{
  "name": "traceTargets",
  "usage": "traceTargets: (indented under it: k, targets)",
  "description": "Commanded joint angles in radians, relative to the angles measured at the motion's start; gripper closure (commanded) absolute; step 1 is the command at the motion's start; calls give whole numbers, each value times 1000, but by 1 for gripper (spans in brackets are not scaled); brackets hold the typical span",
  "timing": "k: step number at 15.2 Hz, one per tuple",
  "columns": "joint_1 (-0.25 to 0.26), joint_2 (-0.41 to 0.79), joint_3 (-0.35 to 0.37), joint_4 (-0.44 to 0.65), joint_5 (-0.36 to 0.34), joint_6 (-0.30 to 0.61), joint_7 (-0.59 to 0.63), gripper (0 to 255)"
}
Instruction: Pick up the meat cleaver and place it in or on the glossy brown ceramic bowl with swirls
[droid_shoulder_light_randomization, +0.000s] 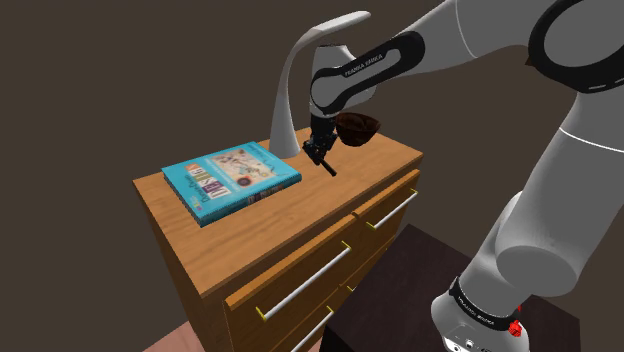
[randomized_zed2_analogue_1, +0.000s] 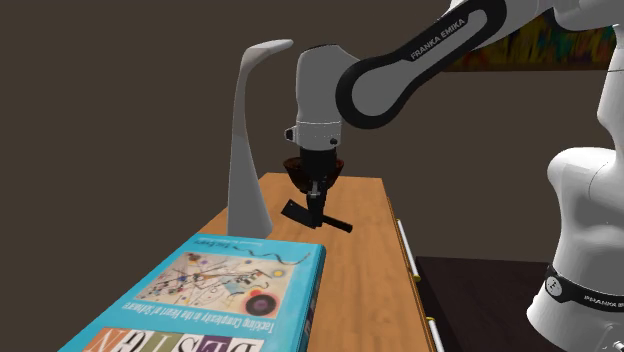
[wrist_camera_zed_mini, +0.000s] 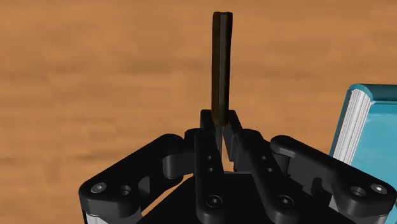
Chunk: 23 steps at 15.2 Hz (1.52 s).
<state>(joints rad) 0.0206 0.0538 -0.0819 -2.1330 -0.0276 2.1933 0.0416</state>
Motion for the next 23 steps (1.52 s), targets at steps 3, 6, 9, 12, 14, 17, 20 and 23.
traceTargets:
  k: [3, 6, 9, 12, 14, 17, 20, 23]
  targets:
    - [0, 0, 0, 0, 0, 0, 0, 255]
    - [0, -13, 0, 13, -1, -26, 0, 255]
    - [1, -30, 0, 35, -2, -64, 0, 255]
    - [1, -45, 0, 59, -2, -103, 0, 255]
    - [1, -54, 1, 75, -3, -129, 0, 255]
    - [1, -66, 1, 102, -3, -168, 0, 255]
    - [2, -77, 1, 131, -4, -208, -1, 255]
    - [2, -85, 1, 162, -4, -247, -1, 255]
